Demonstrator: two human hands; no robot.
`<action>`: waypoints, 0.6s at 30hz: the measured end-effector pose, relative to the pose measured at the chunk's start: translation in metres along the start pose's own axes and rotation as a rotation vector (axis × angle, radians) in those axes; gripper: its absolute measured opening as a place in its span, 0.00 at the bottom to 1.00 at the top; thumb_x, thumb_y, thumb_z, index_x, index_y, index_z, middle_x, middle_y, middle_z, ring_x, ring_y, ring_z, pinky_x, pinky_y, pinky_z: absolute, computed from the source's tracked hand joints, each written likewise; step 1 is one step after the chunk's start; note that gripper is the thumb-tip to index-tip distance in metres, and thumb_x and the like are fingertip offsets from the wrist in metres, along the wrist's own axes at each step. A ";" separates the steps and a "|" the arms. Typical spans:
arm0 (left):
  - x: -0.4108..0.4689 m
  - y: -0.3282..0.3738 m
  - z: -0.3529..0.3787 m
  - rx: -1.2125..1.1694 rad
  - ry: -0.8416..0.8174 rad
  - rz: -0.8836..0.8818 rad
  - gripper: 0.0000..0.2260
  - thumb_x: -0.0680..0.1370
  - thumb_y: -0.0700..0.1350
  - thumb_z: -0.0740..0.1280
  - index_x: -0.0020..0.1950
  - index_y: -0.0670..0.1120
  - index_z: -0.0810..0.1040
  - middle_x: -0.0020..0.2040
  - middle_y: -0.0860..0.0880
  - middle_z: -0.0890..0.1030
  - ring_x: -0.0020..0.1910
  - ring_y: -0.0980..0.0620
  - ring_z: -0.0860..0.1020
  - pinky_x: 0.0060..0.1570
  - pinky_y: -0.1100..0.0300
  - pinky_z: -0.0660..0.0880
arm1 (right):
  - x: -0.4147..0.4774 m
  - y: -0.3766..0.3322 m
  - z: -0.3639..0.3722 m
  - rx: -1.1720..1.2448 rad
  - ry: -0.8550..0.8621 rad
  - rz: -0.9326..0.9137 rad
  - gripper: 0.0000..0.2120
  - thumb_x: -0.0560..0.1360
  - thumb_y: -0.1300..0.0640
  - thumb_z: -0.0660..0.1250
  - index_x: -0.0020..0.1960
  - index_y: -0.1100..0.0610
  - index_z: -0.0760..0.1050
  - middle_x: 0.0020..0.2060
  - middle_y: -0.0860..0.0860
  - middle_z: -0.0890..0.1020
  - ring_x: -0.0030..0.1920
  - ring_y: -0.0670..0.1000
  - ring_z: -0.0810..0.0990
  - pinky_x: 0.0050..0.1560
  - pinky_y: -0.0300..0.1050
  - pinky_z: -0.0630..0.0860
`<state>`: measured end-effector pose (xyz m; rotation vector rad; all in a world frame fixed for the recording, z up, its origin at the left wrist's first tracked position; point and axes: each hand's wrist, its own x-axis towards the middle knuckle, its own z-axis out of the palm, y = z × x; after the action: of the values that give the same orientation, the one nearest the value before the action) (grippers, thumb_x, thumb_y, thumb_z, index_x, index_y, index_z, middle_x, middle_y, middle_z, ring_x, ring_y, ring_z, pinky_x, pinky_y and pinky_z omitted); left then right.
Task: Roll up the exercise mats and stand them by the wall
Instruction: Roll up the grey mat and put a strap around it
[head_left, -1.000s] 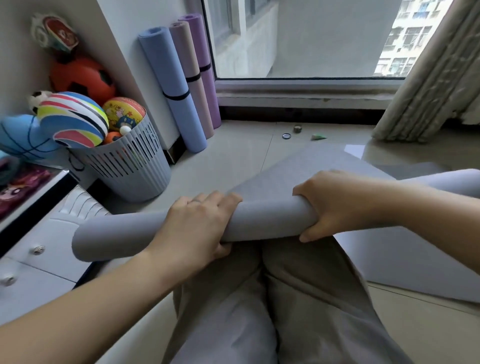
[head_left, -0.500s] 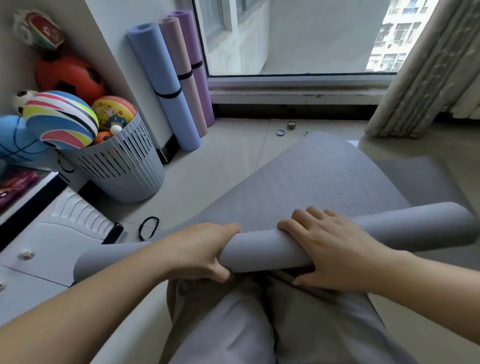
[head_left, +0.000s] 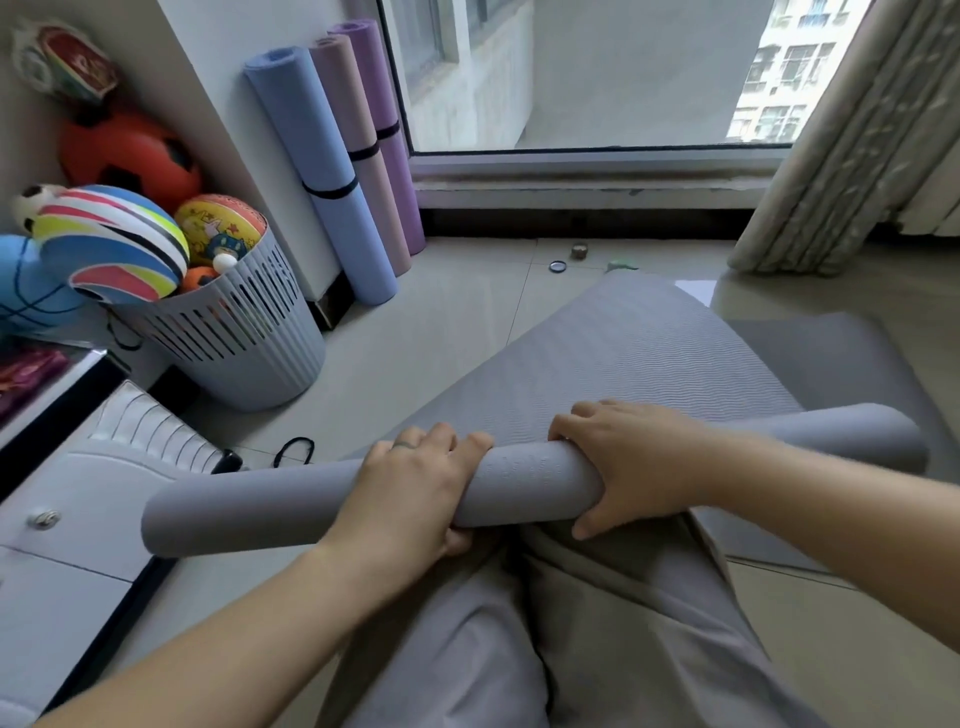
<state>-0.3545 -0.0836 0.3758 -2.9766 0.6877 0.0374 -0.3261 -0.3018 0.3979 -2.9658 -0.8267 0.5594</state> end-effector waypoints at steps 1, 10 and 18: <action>0.001 -0.004 -0.001 -0.017 -0.008 -0.009 0.33 0.68 0.53 0.70 0.70 0.57 0.61 0.60 0.52 0.71 0.58 0.48 0.72 0.56 0.54 0.70 | -0.004 -0.004 0.010 -0.109 0.151 -0.010 0.33 0.65 0.36 0.71 0.63 0.48 0.65 0.54 0.47 0.72 0.53 0.51 0.73 0.50 0.47 0.71; 0.029 -0.024 -0.032 0.029 0.104 -0.008 0.31 0.70 0.53 0.71 0.71 0.57 0.63 0.61 0.50 0.72 0.60 0.46 0.71 0.55 0.52 0.68 | 0.006 -0.001 -0.011 -0.167 0.445 -0.007 0.23 0.68 0.43 0.65 0.59 0.52 0.68 0.49 0.49 0.77 0.48 0.54 0.77 0.41 0.46 0.68; 0.006 -0.015 -0.076 0.044 0.080 0.015 0.32 0.71 0.54 0.70 0.71 0.59 0.58 0.63 0.53 0.70 0.60 0.49 0.70 0.55 0.54 0.69 | -0.025 -0.014 -0.055 -0.229 0.405 -0.079 0.20 0.66 0.42 0.65 0.52 0.51 0.68 0.42 0.46 0.76 0.42 0.52 0.78 0.37 0.46 0.71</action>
<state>-0.3418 -0.0797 0.4522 -2.9446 0.7101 -0.0949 -0.3342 -0.2982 0.4588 -3.0581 -1.0105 -0.1507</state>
